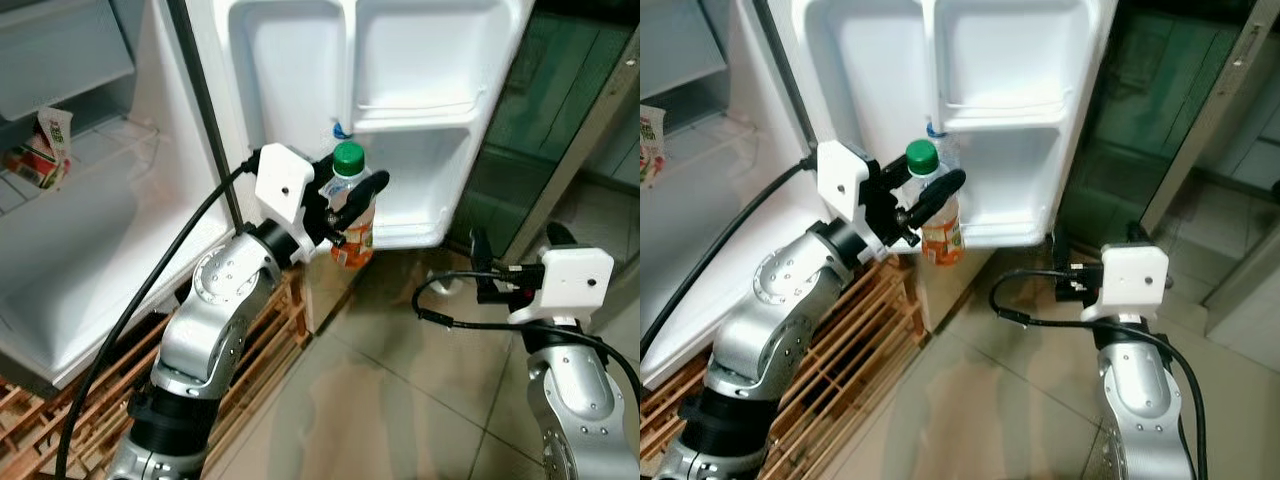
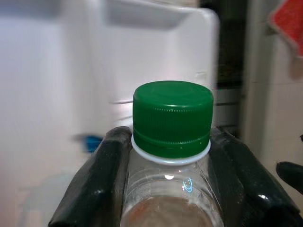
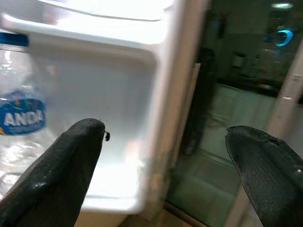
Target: Restocking fridge
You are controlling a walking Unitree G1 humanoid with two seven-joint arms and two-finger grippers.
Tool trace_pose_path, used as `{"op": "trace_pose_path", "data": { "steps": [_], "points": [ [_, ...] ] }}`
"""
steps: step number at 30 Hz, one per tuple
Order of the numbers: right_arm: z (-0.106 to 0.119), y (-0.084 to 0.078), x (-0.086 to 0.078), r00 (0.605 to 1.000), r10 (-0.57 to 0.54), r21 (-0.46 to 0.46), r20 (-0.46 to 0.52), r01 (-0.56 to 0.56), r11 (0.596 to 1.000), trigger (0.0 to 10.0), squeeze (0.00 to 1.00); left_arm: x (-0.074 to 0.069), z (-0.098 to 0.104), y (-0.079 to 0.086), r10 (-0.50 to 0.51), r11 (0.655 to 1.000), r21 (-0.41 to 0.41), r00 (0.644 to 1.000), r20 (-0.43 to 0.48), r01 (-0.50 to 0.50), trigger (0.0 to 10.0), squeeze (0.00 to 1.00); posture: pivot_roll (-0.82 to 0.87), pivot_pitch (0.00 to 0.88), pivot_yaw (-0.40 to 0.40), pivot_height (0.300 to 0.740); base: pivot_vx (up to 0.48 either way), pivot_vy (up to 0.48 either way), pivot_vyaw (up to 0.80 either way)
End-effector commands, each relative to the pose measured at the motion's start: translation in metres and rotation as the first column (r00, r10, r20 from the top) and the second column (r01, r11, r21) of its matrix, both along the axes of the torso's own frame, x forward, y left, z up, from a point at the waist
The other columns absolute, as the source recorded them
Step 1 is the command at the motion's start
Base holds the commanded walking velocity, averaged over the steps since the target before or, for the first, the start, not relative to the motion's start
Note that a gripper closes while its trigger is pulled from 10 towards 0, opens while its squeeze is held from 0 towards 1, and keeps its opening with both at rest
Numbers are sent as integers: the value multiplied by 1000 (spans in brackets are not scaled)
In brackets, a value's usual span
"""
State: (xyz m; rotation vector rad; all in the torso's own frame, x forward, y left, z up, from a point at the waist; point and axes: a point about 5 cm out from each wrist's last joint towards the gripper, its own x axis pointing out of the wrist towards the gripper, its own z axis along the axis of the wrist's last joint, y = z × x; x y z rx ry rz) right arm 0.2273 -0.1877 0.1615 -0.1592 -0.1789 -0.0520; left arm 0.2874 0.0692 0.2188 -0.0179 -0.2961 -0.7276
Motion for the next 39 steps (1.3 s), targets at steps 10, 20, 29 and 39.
{"op": "trace_pose_path", "data": {
  "steps": [10,20,29,39],
  "points": [
    [-8,-1,0,999,10,2,-41,-10,1000,10000,0,-5,18,21,48,998,-45,995,91,-44,10000,0,-172,0,32,740,92,0,0],
    [-12,3,3,998,23,9,-50,-23,1000,10000,0,7,14,27,120,993,-3,983,137,-121,10000,0,-165,0,36,740,0,0,0],
    [-13,6,7,998,36,16,-48,-35,999,10000,0,43,-2,22,284,957,-2,941,186,-289,10000,0,-177,0,37,740,0,0,0],
    [-9,24,15,972,225,93,-73,-218,971,10000,0,78,-30,13,395,907,80,902,173,-413,10000,0,-209,0,49,740,0,0,0]
  ]
}}
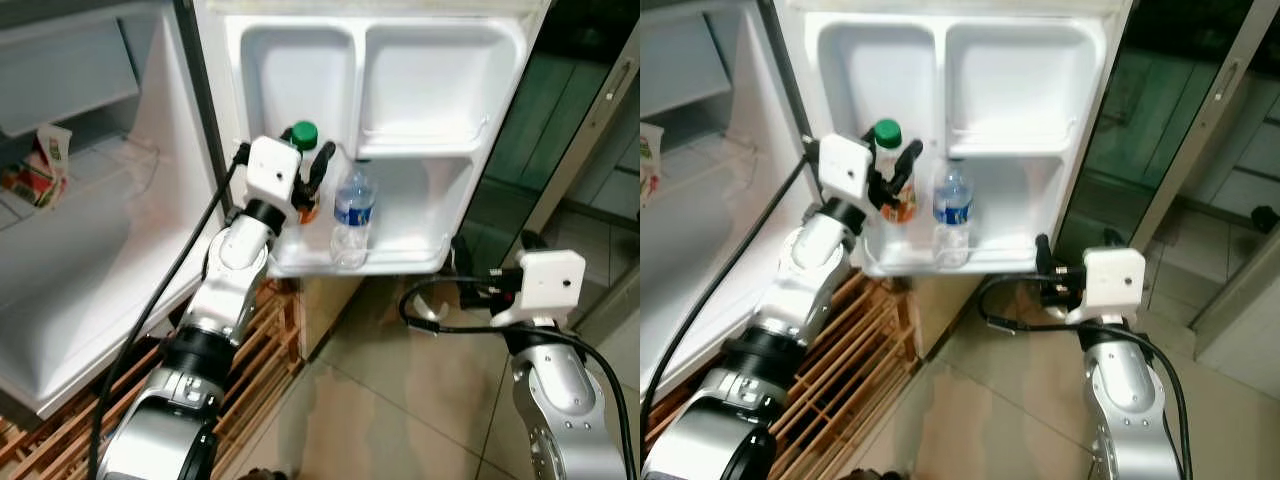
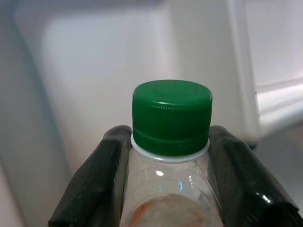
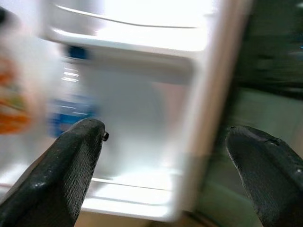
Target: Restocking fridge
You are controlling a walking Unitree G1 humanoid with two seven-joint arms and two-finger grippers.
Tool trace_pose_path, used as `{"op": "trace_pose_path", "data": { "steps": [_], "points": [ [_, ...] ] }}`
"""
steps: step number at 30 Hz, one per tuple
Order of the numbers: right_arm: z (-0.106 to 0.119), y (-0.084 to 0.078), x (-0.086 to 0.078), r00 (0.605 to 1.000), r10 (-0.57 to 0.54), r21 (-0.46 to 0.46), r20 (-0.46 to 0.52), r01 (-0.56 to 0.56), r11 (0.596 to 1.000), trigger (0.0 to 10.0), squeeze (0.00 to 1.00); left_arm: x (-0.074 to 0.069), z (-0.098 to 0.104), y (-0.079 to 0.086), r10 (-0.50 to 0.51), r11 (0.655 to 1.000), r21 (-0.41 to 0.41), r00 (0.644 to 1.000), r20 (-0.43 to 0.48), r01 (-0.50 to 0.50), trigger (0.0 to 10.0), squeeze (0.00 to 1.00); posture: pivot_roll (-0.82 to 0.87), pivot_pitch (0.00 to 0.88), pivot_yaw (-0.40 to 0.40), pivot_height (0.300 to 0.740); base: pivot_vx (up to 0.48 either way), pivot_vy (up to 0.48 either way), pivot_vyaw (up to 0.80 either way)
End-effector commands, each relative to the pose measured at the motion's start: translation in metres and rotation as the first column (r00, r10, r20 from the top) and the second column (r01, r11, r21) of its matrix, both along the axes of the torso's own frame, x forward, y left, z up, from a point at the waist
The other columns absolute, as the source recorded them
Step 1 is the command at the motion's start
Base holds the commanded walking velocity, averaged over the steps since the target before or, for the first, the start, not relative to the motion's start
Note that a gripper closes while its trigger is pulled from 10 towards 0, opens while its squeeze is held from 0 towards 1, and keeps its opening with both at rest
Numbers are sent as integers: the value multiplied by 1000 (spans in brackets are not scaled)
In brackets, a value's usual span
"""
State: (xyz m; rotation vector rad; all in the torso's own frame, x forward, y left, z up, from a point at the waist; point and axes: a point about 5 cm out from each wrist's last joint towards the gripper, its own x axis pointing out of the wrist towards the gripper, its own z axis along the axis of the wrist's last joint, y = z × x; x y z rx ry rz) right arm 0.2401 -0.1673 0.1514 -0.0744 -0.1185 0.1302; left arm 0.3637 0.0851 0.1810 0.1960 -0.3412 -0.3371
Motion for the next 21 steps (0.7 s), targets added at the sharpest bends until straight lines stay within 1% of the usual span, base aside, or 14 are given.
{"op": "trace_pose_path", "data": {
  "steps": [1,2,4,7,11,13,16,19,21],
  "points": [
    [1,7,5,997,69,35,-23,-68,997,10000,0,3,5,-6,7,1000,5,999,45,-8,10000,0,-209,0,49,740,0,0,0],
    [1,11,7,994,101,63,-34,-98,993,10000,0,4,2,-8,9,1000,10,999,37,-9,10000,0,-210,0,49,740,0,0,0],
    [0,24,11,976,203,130,-74,-192,973,10000,0,5,-6,-14,17,1000,26,1000,15,-17,10000,0,-214,0,52,740,0,0,0],
    [3,32,17,961,266,131,-73,-255,958,10000,0,7,-16,-17,50,998,49,999,-17,-49,10000,0,-216,0,53,740,0,0,0],
    [3,41,21,931,352,180,-96,-331,926,10000,0,9,-25,-22,78,992,102,996,-35,-74,10000,0,-216,0,53,740,0,0,0],
    [3,44,21,922,373,177,-104,-352,919,10000,0,10,-26,-25,90,988,131,995,-35,-84,10000,0,-227,0,54,740,0,0,0],
    [1,48,22,919,381,161,-106,-362,918,10000,0,13,-24,-26,119,983,147,993,-28,-113,10000,0,-249,0,60,740,0,0,0],
    [-1,51,22,919,381,130,-98,-367,921,10000,0,14,-22,-24,143,979,151,990,-17,-138,10000,0,-263,0,59,740,0,0,0],
    [-3,53,23,924,369,100,-97,-360,928,10000,0,18,-19,-19,179,974,147,984,-15,-175,10000,0,-279,0,53,740,0,0,0]
  ]
}}
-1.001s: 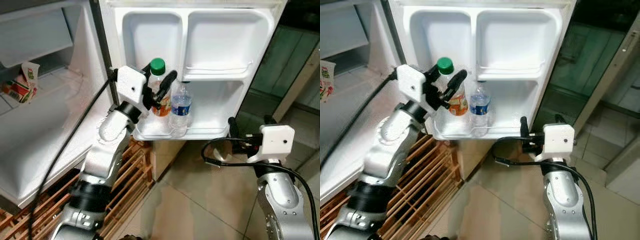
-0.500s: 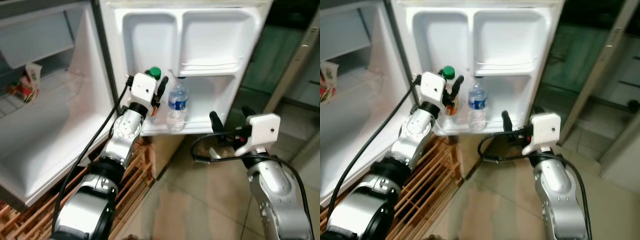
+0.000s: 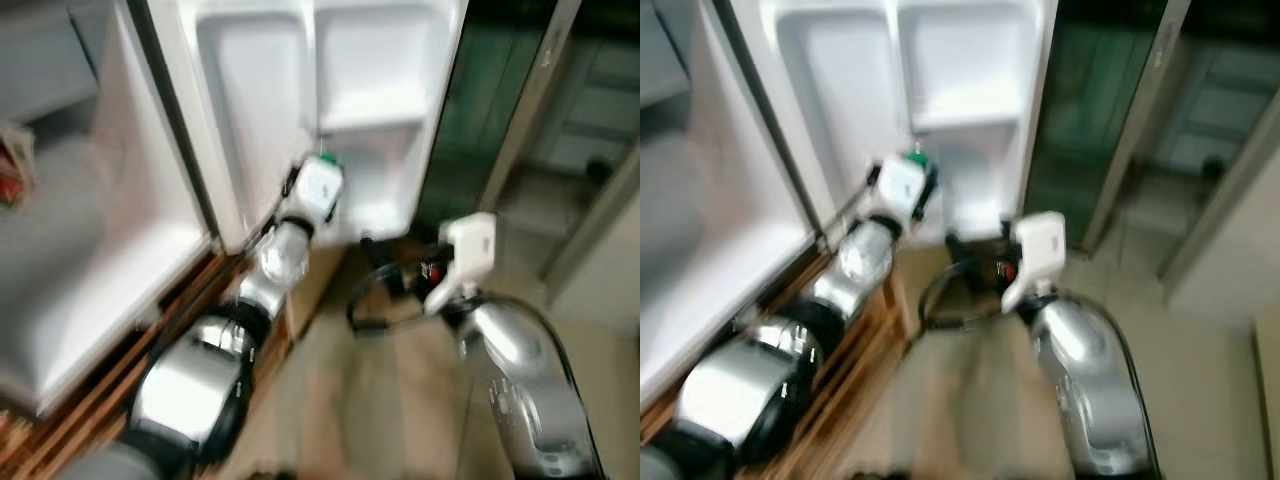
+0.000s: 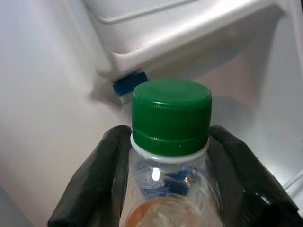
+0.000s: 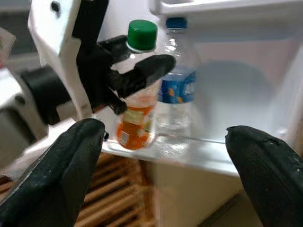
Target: Restocking fridge
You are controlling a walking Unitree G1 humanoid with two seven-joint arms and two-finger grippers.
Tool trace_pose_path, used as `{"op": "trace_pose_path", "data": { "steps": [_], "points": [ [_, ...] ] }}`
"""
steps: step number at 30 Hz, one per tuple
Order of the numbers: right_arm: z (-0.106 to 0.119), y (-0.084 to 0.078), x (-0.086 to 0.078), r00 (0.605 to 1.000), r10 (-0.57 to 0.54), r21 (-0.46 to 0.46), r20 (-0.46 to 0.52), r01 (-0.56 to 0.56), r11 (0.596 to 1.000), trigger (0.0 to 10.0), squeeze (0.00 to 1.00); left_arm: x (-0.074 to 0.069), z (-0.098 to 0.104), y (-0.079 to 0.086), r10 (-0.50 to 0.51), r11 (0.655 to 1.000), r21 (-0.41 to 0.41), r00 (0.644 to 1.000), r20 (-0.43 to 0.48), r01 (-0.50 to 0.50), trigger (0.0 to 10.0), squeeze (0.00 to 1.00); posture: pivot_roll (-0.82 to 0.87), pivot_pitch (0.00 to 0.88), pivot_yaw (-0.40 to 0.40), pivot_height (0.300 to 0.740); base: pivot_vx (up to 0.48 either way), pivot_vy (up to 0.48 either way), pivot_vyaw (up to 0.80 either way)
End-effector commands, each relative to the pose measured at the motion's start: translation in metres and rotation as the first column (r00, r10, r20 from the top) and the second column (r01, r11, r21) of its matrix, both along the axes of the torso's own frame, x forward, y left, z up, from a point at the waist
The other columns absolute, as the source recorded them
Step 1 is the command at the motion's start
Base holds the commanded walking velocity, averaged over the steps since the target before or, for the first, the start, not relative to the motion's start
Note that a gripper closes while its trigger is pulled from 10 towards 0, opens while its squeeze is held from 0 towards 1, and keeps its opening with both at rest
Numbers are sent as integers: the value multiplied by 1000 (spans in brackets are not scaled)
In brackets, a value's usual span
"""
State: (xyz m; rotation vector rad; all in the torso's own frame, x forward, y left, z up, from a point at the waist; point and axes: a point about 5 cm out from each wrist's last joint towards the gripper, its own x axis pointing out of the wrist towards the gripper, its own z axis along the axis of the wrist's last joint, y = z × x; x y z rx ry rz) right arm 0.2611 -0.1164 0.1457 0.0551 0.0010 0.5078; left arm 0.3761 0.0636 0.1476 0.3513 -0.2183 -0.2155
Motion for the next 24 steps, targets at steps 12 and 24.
{"op": "trace_pose_path", "data": {
  "steps": [12,24],
  "points": [
    [-2,-13,-11,997,-66,-65,30,68,996,10000,0,14,39,37,140,985,64,962,233,-159,10000,0,-303,0,10,740,0,0,0],
    [0,-15,-40,997,-82,-105,12,83,991,10000,0,15,41,26,170,985,-26,968,185,-168,10000,0,-424,89,-6,740,0,0,0]
  ]
}}
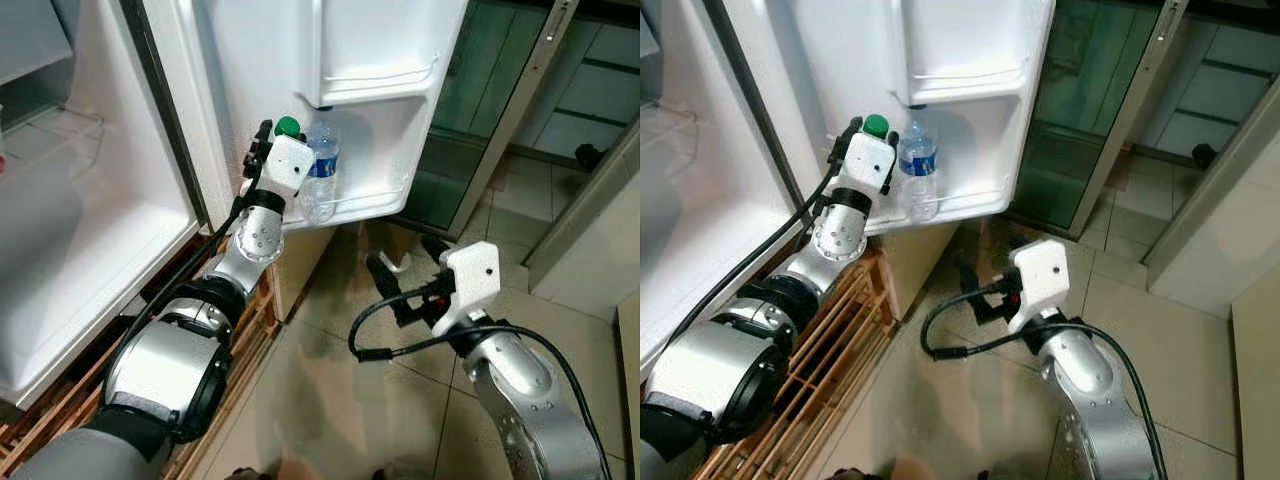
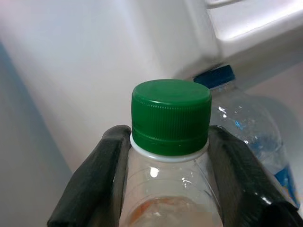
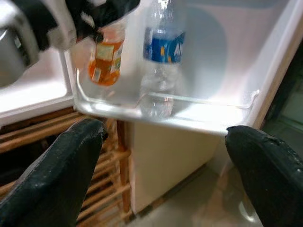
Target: Restocking fridge
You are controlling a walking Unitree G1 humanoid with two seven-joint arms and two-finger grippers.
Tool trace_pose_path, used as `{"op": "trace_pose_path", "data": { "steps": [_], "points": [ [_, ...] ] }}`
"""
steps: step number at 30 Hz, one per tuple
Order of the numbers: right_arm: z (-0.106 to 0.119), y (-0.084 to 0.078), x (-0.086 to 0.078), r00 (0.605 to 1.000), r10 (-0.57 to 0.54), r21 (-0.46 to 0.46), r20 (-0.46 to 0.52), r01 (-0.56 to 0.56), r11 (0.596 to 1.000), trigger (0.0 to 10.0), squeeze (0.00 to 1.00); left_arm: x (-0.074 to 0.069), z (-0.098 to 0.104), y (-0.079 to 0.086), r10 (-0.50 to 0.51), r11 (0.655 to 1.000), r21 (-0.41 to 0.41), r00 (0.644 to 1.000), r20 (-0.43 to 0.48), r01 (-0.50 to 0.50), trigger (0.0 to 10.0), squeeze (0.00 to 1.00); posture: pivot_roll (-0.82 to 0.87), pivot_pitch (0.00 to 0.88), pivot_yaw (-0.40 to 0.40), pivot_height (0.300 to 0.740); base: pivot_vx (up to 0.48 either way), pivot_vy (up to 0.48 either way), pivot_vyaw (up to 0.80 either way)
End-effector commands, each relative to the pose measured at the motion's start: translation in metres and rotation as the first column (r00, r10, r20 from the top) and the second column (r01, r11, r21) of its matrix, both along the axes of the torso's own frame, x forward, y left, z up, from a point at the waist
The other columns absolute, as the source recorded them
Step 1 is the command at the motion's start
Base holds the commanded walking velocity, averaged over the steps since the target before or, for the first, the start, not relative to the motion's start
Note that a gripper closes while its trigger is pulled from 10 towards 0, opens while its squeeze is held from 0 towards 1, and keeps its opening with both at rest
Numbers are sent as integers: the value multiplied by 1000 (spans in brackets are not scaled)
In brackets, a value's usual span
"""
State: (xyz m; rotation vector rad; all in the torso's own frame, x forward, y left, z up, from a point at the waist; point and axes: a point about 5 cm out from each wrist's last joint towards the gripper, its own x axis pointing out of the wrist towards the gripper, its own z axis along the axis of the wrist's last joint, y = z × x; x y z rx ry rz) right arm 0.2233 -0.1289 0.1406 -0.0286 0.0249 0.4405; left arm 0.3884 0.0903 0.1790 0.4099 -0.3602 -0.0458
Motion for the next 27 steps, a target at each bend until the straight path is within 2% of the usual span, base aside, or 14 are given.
{"op": "trace_pose_path", "data": {
  "steps": [1,4,7,11,15,16,17,19,20,21,25,26,27],
  "points": [
    [6,-4,-5,1000,-20,-22,9,20,1000,10000,0,3,7,1,35,998,-55,999,4,-35,10000,0,-432,94,-7,740,0,0,0],
    [7,-11,-14,999,-47,-40,-4,47,998,10000,0,2,-3,6,85,988,-123,995,-56,-91,10000,0,-468,120,-19,740,0,0,0],
    [7,-19,-24,997,-73,-64,-25,71,995,10000,0,3,-9,11,177,964,-179,978,-114,-195,10000,0,-503,141,-44,740,0,0,0],
    [9,-20,-31,997,-77,-73,-31,74,995,10000,0,4,-8,10,194,956,-198,973,-124,-216,10000,0,-539,154,-58,740,0,0,0],
    [11,-23,-37,994,-99,-80,-43,95,992,10000,0,6,-9,17,225,942,-217,962,-157,-255,10000,0,-540,161,-60,740,0,0,0],
    [10,-24,-37,994,-103,-79,-48,99,992,10000,0,6,-10,20,229,935,-235,957,-176,-266,10000,302,-531,163,-60,740,0,0,0],
    [9,-24,-38,993,-107,-75,-57,102,992,10000,0,6,-12,24,231,920,-270,950,-210,-284,10000,1000,-531,163,-60,740,0,0,0],
    [8,-23,-37,992,-109,-67,-68,105,992,10000,0,7,-14,29,237,897,-315,940,-248,-309,10000,1000,-506,165,-57,740,0,0,0],
    [7,-21,-34,991,-109,-58,-72,105,993,10000,0,10,-5,33,258,892,-318,939,-228,-322,10000,1000,-488,162,-53,740,0,0,0],
    [7,-21,-34,991,-109,-58,-72,105,993,10000,0,10,-5,33,258,892,-318,939,-228,-322,10000,1000,-488,162,-53,740,0,0,0],
    [5,-18,-27,990,-118,-24,-80,116,993,10000,0,16,20,37,272,896,-324,952,-141,-304,10000,1000,-444,146,-41,740,0,0,0],
    [3,-16,-23,990,-116,-8,-81,116,993,10000,0,19,34,42,285,897,-324,954,-93,-299,10000,1000,-415,123,-25,740,0,0,0],
    [3,-15,-21,990,-115,-5,-81,115,993,10000,0,20,39,44,289,897,-326,954,-82,-299,10000,1000,-415,123,-25,740,0,0,0]
  ]
}}
